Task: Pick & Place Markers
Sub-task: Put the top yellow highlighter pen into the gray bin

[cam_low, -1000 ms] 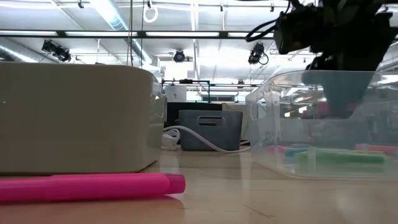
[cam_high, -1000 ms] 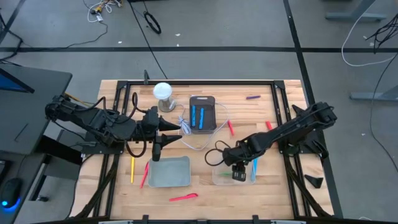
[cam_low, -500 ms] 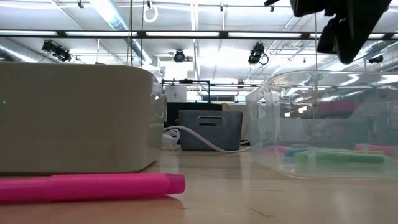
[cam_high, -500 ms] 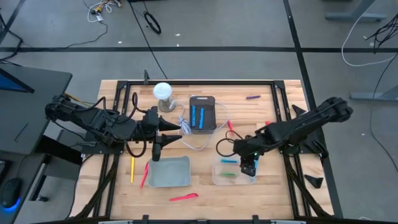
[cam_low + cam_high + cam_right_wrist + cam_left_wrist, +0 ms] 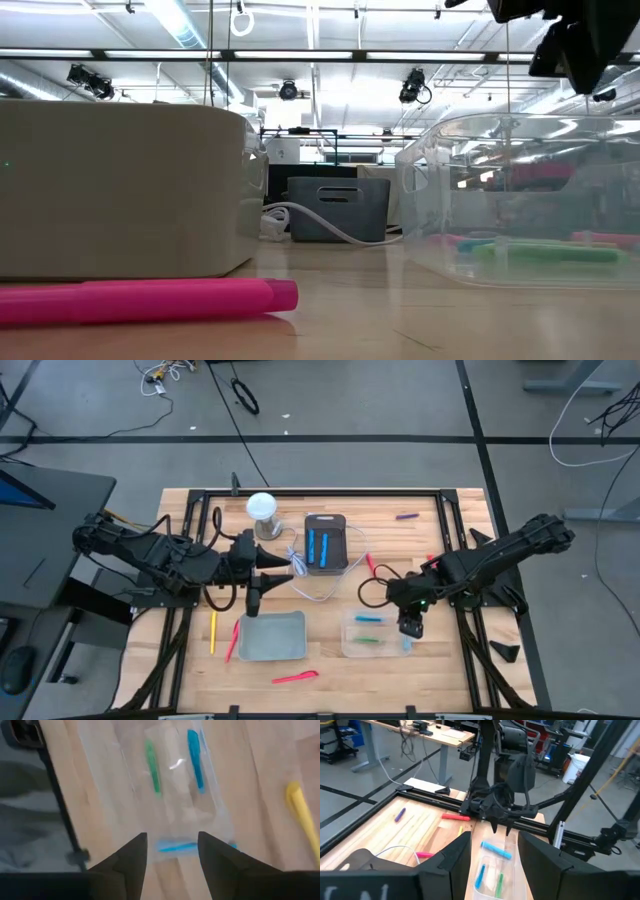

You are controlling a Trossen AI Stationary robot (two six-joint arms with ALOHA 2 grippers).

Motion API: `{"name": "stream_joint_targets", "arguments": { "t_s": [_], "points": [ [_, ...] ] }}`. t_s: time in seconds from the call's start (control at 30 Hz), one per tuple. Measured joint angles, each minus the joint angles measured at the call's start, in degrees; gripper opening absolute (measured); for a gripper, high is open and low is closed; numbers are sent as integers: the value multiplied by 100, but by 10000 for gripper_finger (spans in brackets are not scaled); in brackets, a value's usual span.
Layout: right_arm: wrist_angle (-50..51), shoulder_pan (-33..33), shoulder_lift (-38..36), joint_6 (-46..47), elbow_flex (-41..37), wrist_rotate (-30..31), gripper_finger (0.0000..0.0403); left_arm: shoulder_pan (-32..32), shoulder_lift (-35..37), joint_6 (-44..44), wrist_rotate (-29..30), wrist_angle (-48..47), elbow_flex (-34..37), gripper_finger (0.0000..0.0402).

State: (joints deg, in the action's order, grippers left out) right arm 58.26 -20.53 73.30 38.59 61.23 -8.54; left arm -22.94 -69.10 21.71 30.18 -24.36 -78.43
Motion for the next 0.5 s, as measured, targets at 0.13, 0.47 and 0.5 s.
{"name": "stream_joint_targets", "arguments": {
  "t_s": [0.13,0.47,0.5],
  "points": [
    [660,133,-22,-773,2,100,176,0,0,2,115,2,0,169],
    [1935,781,-22,-3094,2,540,176,0,0,7,119,2,0,169],
    [1945,875,-22,-3297,2,575,176,0,0,7,119,2,0,169]
  ]
}}
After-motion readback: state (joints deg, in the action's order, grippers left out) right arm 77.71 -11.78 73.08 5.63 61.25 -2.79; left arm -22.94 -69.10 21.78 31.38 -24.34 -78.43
